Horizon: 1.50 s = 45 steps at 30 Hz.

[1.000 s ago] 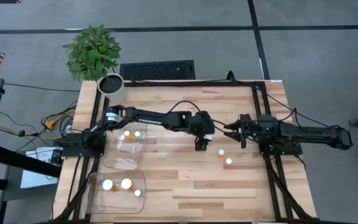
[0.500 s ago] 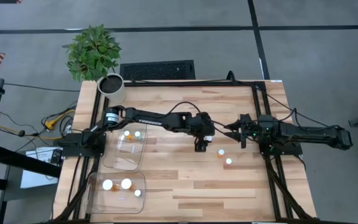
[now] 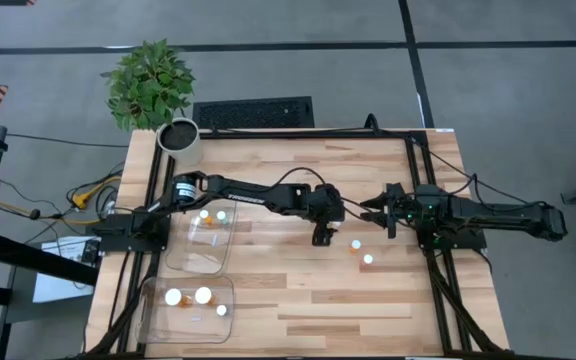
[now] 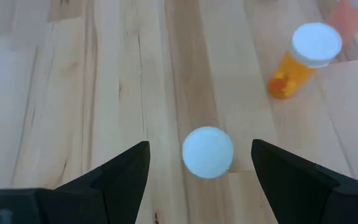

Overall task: Pick and place medicine bottles into bin by pill shape (circle, oval)
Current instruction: Put the yellow tablet bottle into the top transparent bin

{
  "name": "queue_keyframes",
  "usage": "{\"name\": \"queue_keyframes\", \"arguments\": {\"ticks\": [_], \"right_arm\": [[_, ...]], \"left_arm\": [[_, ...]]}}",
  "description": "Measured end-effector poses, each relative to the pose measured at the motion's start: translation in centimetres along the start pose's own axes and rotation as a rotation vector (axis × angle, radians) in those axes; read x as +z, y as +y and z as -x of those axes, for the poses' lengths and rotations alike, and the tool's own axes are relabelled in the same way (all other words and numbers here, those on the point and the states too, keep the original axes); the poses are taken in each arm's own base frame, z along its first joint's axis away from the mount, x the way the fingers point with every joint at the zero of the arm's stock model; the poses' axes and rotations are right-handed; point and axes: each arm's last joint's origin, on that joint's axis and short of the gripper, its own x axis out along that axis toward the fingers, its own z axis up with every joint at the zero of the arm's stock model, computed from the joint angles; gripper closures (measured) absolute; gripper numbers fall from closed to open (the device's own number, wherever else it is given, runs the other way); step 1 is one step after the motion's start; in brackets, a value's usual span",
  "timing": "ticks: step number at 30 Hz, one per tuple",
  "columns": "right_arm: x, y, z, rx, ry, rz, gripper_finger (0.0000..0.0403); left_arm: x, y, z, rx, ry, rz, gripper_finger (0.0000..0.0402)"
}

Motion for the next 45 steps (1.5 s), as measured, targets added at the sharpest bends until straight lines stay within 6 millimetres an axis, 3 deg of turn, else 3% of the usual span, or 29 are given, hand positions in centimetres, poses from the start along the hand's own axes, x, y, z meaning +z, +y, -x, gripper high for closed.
{"name": "queue_keyframes", "arguments": {"ticks": [5,19,45], "right_arm": [[0.00,0.00,0.00,0.000,0.000,0.000,0.0178],[0.01,0.00,0.00,0.000,0.000,0.013,0.0178],[-0.01,0.00,0.00,0.000,0.000,0.016,0.0178]], "left_arm": [[0.25,0.03,0.22,-0.017,0.002,-0.008,0.0140],[0.24,-0.05,0.22,-0.052,-0.003,-0.014,0.0224],[0.20,-0.07,0.22,-0.062,-0.001,0.004,0.0289]]}}
